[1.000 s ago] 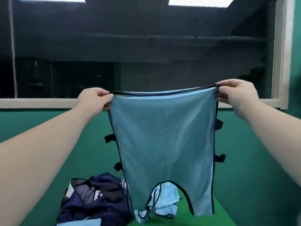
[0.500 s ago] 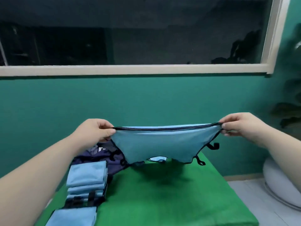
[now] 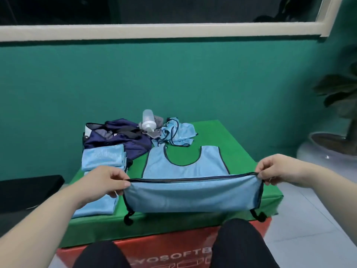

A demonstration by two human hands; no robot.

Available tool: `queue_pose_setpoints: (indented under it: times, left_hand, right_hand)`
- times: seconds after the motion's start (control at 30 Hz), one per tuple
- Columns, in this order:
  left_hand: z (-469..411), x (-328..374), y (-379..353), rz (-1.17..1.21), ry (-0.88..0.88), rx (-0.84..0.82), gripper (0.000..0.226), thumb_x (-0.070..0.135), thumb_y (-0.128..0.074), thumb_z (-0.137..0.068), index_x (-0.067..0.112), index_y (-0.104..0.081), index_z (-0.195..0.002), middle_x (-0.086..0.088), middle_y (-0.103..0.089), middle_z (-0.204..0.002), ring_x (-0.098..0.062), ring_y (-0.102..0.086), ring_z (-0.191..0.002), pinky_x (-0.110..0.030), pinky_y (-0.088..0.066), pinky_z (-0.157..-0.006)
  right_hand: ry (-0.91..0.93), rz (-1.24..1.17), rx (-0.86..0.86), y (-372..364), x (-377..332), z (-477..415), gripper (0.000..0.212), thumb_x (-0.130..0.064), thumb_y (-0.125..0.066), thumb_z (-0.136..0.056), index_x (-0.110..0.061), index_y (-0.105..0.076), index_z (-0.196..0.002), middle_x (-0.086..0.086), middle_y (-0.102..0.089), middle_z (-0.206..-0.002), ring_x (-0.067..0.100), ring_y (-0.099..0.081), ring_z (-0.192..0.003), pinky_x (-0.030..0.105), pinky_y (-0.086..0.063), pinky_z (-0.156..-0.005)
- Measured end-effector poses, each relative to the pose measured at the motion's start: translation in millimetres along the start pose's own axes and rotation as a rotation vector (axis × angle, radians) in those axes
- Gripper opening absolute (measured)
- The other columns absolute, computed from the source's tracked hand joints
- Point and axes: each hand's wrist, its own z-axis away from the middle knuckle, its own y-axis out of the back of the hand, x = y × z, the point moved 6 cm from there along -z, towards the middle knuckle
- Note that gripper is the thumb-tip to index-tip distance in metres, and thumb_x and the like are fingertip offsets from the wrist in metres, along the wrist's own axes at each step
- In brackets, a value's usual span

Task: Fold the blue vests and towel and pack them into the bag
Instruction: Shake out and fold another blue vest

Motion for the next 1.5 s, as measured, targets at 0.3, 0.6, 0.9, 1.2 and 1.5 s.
queue_pose_setpoints:
  times: [0.3, 0.6, 0.9, 1.2, 1.5]
  left_hand:
    - [-16.1, -7.3, -4.0, -0.071, 0.012, -0.042, 0.004, 0.011, -0.072, -0.089, 0.009, -0.073, -0.085, 0.003, -0.061, -0.055, -0.009, -0.051, -0.050, -0.023, -0.041, -0.051]
    - [-122.1, 3.1, 14.1, -0.093, -0.034, 0.259, 0.007, 0.023, -0.073, -0.089, 0.029, -0.074, -0.086, 0.009, -0.073, -0.085, -0.014, -0.066, -0.083, -0.021, -0.044, -0.068]
    - [-267.4, -11.4, 8.4, -0.109, 0.013, 0.387, 0.012, 0.026, -0.068, -0.090, 0.033, -0.072, -0.082, 0.013, -0.070, -0.079, -0.009, -0.063, -0.079, -0.027, -0.043, -0.066]
    - [-382.1, -61.7, -26.4, -0.231, 0.125, 0.365, 0.013, 0.024, -0.060, -0.093, 0.028, -0.069, -0.086, 0.007, -0.068, -0.079, -0.016, -0.061, -0.077, -0.029, -0.042, -0.063]
    - [-397.2, -89.4, -54.1, -0.399, 0.083, 0.377, 0.021, 0.029, -0.052, -0.098, 0.021, -0.065, -0.112, -0.002, -0.061, -0.105, -0.026, -0.060, -0.092, -0.040, -0.052, -0.079]
  right_hand:
    - [0.008, -0.121, -0.003, -4.4, 3.5, -19.4, 0.011, 0.007, -0.068, -0.078, -0.003, -0.068, -0.075, 0.010, -0.057, -0.066, 0.014, -0.050, -0.054, 0.025, -0.035, -0.053]
    - [0.057, -0.297, 0.335, 19.2, -1.5, -106.3, 0.019, 0.010, -0.060, -0.084, -0.004, -0.065, -0.072, 0.005, -0.062, -0.068, 0.022, -0.053, -0.070, 0.032, -0.045, -0.075]
    - [-0.063, -0.276, 0.503, 33.2, 12.6, -243.0, 0.009, -0.012, -0.068, -0.077, -0.013, -0.071, -0.068, 0.005, -0.068, -0.070, 0.024, -0.059, -0.071, 0.041, -0.051, -0.078]
    - [-0.155, 0.078, 0.587, 21.1, 33.5, -345.5, 0.009, -0.017, -0.064, -0.084, -0.014, -0.070, -0.078, 0.008, -0.072, -0.083, 0.030, -0.063, -0.080, 0.033, -0.047, -0.068]
    - [-0.204, 0.440, 0.524, -4.5, 59.4, -374.1, 0.042, -0.026, -0.060, -0.090, -0.016, -0.057, -0.131, 0.010, -0.055, -0.129, 0.029, -0.059, -0.102, 0.037, -0.049, -0.086]
